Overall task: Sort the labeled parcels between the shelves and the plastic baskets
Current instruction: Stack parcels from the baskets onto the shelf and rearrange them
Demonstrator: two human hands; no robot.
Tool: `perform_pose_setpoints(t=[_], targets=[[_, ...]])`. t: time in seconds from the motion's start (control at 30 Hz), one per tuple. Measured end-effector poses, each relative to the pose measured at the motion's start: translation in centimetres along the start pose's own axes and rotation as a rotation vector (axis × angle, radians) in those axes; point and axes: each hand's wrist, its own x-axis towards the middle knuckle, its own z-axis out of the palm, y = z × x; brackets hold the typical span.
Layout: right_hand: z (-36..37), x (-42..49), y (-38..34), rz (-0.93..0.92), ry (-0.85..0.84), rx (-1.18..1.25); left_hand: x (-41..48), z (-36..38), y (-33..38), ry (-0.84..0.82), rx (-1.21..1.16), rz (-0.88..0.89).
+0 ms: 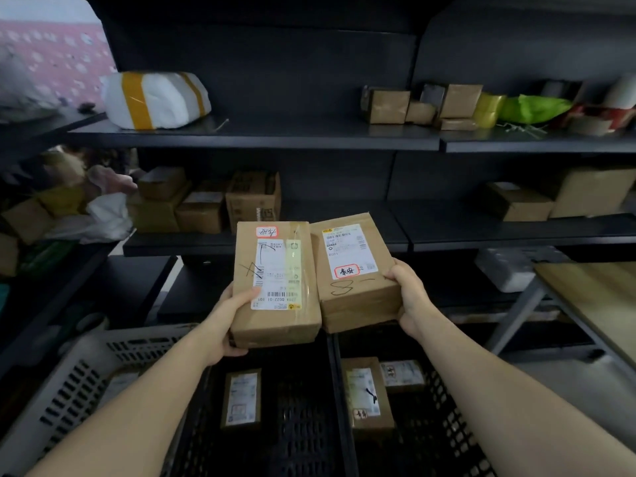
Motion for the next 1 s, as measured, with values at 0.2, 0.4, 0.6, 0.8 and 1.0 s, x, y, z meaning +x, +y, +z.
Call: perform_pose_setpoints(t=[0.2, 0.4, 0.6, 0.8, 1.0], targets=[[-1.8, -0.2, 0.3, 0.029, 0.159, -0.056, 2.9, 2.3, 0.6, -0.077, 0.07, -0.051], [-5.5, -1.0, 3.0, 0.09, 0.303, -0.063, 4.5, 6.0, -2.2, -0.135, 0.15, -0.109], [-5.8, -0.9, 6.6, 0.162, 0.304, -0.122, 4.6, 4.9, -3.1, -0.085, 0.125, -0.078], [-1.0, 0.6, 9.8, 0.227, 0.181, -0.172, 4.4, -0.6, -4.3, 0.138, 0.003, -0.033], [4.8, 2.0, 14.9, 0.27, 0.044, -0.229, 3.4, -3.7, -7.9, 0.244, -0.076, 0.023]])
